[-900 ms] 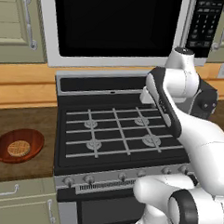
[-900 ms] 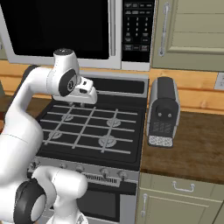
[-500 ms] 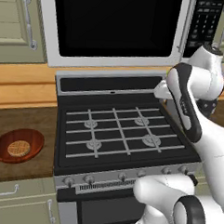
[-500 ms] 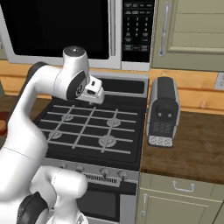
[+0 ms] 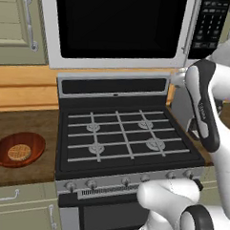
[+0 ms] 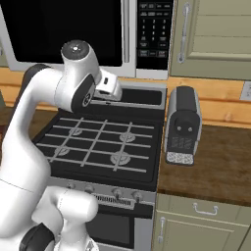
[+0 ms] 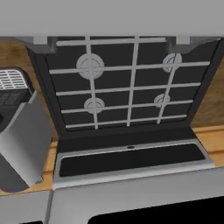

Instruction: Open the microwave, place the bowl with waffle inside the microwave, then close the microwave door and turn it on.

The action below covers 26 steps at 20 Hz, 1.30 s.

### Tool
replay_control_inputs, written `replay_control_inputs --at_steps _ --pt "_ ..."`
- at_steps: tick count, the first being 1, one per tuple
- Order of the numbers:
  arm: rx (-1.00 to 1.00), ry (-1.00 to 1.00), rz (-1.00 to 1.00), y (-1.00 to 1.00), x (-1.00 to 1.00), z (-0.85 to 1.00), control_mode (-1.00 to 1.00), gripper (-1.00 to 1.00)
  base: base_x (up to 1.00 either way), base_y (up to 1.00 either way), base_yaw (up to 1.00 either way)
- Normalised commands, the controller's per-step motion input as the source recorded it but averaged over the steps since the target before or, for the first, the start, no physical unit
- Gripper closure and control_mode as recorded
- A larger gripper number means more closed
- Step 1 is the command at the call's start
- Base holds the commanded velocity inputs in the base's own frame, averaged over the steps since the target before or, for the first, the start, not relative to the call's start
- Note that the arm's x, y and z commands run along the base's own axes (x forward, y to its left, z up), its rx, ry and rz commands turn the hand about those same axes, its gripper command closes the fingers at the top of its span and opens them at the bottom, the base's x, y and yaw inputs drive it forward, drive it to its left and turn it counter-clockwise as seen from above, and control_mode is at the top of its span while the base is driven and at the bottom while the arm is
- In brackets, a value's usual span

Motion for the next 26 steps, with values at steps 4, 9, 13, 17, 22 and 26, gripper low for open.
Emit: replay_control_inputs --at_steps 4,9,13,17,22,26 --pt "-0.09 -0.06 -0.06 0.0 0.13 0.84 -1.0 -1.0 0.0 0.0 0.0" --pt "-0.02 -0.08 -0.11 -0.09 0.13 0.66 -1.0 -1.0 0.0 0.0 0.0" --pt "0.0 -0.13 -0.13 -0.21 0.18 0.47 -1.0 -1.0 0.0 0.0 0.0" --pt "0.0 -0.13 -0.08 -0.27 0.36 0.09 -1.0 -1.0 0.0 0.0 0.0" --pt "0.0 -0.14 -0.03 -0.18 0.46 0.0 -1.0 -1.0 0.0 0.0 0.0" --pt "0.0 -0.13 0.0 -0.16 0.56 0.0 -1.0 -1.0 0.0 0.0 0.0"
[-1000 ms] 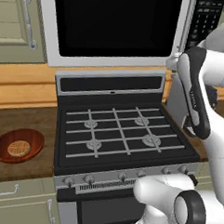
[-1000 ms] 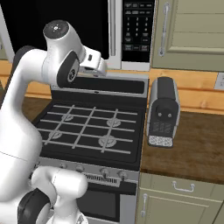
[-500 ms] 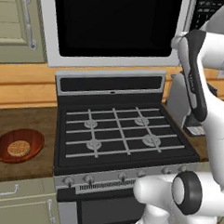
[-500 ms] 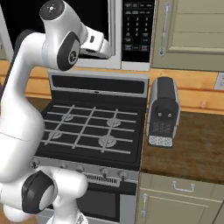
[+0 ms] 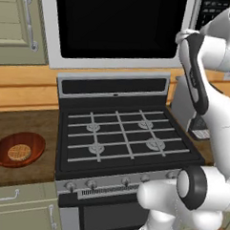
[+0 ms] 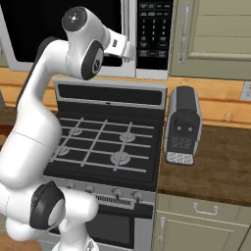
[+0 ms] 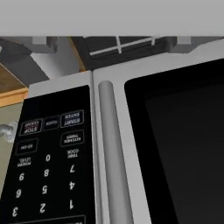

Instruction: Open the microwave, place the bowl with waffle inside the microwave, then close the microwave door and turn it on.

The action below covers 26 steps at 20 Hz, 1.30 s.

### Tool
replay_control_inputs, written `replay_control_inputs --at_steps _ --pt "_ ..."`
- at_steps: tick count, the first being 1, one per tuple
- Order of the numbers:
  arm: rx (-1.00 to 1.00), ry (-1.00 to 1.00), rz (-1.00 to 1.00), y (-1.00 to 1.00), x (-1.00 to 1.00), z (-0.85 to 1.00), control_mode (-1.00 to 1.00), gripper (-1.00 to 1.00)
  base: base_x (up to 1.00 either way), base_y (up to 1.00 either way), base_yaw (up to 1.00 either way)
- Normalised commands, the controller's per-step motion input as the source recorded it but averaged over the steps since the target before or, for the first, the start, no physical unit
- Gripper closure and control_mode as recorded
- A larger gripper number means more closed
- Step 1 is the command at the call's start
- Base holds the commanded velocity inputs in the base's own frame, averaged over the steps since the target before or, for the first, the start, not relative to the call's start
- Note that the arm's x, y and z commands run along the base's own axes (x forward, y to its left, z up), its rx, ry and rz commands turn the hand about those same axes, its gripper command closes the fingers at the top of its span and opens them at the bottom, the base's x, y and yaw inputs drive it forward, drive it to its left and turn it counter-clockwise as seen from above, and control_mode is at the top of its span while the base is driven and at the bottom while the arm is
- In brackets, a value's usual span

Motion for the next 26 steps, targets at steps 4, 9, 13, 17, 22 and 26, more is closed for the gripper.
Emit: replay_control_inputs --at_steps 4,9,13,17,22,26 --pt "0.0 -0.1 0.0 -0.14 0.55 0.0 -1.0 -1.0 0.0 0.0 0.0" --pt "0.0 -0.07 0.0 0.0 0.49 0.0 -1.0 -1.0 0.0 0.0 0.0" --pt "0.0 -0.08 0.01 0.0 0.49 0.0 -1.0 -1.0 0.0 0.0 0.0" --pt "0.0 -0.07 0.04 0.0 0.52 -0.04 -1.0 -1.0 0.0 0.0 0.0" --pt "0.0 -0.07 0.07 -0.01 0.56 -0.17 -1.0 -1.0 0.0 0.0 0.0" --pt "0.0 -0.01 0.06 -0.14 0.59 -0.19 -1.0 -1.0 0.0 0.0 0.0"
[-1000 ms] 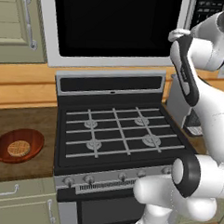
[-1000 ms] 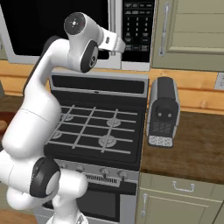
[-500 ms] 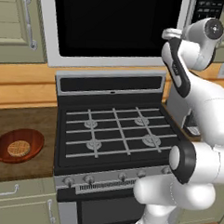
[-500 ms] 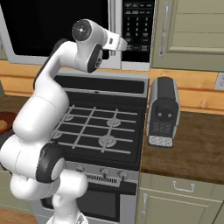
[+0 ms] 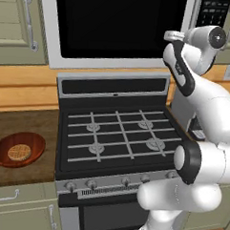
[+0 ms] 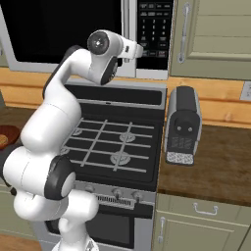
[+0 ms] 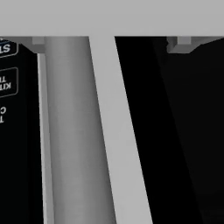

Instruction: Open the microwave, place the bowl with waffle inside the microwave, then close the microwave door and turn it on.

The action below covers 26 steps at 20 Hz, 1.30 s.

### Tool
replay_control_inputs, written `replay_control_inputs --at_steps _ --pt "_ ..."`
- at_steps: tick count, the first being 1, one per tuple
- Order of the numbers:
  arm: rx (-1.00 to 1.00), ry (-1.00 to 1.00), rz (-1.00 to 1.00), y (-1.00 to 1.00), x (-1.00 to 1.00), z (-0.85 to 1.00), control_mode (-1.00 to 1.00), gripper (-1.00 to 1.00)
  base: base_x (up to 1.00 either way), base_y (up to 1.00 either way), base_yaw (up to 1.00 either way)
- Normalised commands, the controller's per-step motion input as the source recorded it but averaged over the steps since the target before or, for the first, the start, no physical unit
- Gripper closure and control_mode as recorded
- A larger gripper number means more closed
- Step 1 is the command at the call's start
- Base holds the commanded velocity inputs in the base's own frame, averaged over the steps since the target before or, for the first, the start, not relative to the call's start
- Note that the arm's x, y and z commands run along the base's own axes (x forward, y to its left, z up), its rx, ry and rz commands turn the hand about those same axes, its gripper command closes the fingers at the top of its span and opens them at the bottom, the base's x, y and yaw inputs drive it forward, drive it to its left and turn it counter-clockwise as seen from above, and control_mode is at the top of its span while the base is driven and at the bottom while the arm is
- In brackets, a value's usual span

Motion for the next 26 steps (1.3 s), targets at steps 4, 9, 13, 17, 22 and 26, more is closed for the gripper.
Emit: replay_control_inputs --at_steps 4,9,13,17,22,26 --pt "0.0 0.0 0.06 -0.07 0.71 -0.18 -1.0 1.0 0.0 0.0 0.0" --pt "0.0 0.0 0.13 0.0 0.9 -0.2 -1.0 1.0 0.0 0.0 0.0" --pt "0.0 0.08 0.26 0.0 0.71 -0.09 -1.0 1.0 0.0 0.0 0.0" --pt "0.0 0.19 0.3 0.27 0.29 0.0 -1.0 1.0 0.0 0.0 0.0" --pt "0.0 0.17 0.21 0.67 -0.03 0.07 -1.0 1.0 0.0 0.0 0.0" --pt "-0.02 0.21 0.2 0.65 -0.25 0.32 -1.0 1.0 0.0 0.0 0.0"
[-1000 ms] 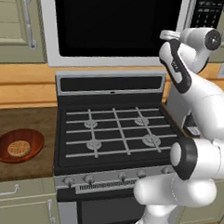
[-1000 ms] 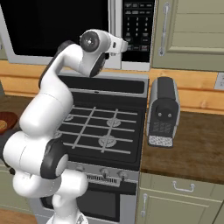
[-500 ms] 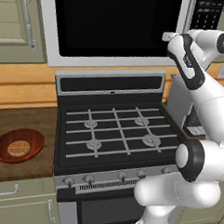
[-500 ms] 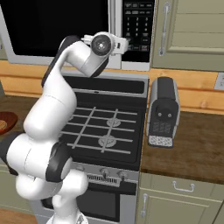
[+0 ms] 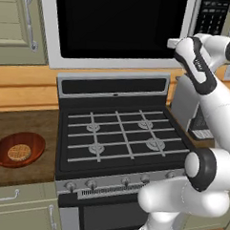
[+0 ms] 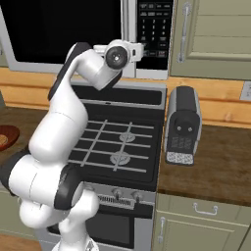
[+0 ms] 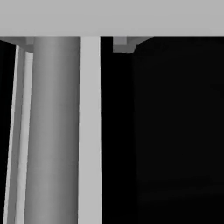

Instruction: Open the microwave, place the bowl with waffle inside the microwave, then close the microwave door and turn it on.

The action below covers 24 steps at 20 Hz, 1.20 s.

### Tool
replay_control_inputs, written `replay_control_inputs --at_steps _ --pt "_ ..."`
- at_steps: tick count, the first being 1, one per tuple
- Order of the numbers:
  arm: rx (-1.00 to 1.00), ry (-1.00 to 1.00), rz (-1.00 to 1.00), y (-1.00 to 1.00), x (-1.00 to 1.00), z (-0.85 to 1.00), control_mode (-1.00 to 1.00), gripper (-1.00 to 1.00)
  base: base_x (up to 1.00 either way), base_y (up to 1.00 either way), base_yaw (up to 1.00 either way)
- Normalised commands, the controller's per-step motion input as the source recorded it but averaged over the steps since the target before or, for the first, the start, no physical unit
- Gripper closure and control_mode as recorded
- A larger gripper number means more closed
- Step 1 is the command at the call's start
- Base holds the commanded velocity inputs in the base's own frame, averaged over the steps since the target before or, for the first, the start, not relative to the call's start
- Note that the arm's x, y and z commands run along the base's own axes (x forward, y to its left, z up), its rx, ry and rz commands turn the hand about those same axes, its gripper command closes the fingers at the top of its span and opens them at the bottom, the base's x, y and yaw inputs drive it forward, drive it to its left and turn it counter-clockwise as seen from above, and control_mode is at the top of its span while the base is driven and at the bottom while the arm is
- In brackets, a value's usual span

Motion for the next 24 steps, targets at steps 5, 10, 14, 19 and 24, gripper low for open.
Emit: replay_control_inputs --at_steps 5,10,14,19,24 --pt "-0.14 0.3 0.28 0.32 -0.48 0.72 -1.0 1.0 0.0 0.0 0.0" --pt "-0.15 0.26 0.29 0.0 -0.74 0.94 -1.0 1.0 0.0 0.0 0.0" --pt "-0.14 0.15 0.29 0.03 -1.0 0.67 -1.0 1.0 0.0 0.0 0.0" --pt "-0.1 0.01 0.29 0.46 -1.0 0.29 -1.0 1.0 0.0 0.0 0.0" --pt "-0.16 0.0 0.22 0.96 -1.0 0.04 -1.0 1.0 0.0 0.0 0.0"
